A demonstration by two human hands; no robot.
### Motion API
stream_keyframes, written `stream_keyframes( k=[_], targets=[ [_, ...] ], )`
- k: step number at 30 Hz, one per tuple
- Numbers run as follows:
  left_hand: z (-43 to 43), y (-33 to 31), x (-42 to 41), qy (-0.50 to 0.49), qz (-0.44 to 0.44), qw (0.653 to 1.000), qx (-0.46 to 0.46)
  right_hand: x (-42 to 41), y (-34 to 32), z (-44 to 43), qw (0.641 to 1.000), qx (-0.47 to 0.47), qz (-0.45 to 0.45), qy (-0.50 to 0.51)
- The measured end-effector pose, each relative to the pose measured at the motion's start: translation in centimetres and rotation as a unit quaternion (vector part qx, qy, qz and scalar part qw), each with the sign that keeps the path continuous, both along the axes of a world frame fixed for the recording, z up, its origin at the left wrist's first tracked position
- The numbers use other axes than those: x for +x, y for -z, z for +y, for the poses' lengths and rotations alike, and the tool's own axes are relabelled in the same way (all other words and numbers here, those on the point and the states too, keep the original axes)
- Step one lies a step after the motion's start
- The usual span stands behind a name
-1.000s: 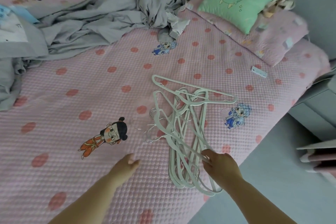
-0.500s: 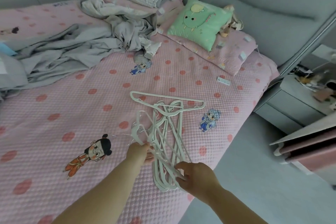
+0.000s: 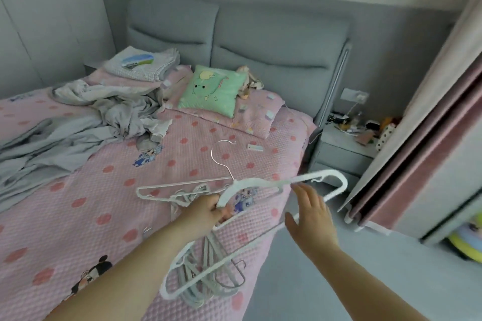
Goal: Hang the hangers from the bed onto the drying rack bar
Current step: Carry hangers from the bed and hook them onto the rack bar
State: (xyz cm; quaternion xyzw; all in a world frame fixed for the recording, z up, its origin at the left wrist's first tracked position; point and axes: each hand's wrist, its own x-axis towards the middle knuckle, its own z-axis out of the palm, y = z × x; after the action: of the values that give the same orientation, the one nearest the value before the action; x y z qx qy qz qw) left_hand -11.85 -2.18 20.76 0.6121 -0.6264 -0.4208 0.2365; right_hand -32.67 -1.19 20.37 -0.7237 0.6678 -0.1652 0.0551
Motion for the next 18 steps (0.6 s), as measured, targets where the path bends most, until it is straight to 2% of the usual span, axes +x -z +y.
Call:
stream_keyframes(
  k=[3, 8, 10, 14, 18],
  targets=[
    [2.0, -3.7, -6.3, 0.074, 0.016, 0.997, -0.03, -6.8, -2.1, 4.1, 0.985, -0.152, 0.014, 0.08],
    [7.9, -8.3, -16.7, 0.205, 0.039, 0.975, -0.078, -16.8, -7.3, 14.7, 0.946, -0.256, 0.025, 0.197],
    [11.5, -9.9, -21.1, 0.27, 0.04, 0.958, -0.086, -20.3, -9.9, 20.2, 0.936, -0.24, 0.067, 0.249],
    [19.8, -13.8, -29.7, 0.382, 0.056, 0.913, -0.132, -27.0, -13.2, 32.1, 0.932, -0.139, 0.095, 0.321],
    [28.7, -16.3, -37.0, 0.478, 0.067, 0.862, -0.154, -31.6, -15.1, 44.2, 0.889, -0.082, 0.119, 0.434]
  ],
)
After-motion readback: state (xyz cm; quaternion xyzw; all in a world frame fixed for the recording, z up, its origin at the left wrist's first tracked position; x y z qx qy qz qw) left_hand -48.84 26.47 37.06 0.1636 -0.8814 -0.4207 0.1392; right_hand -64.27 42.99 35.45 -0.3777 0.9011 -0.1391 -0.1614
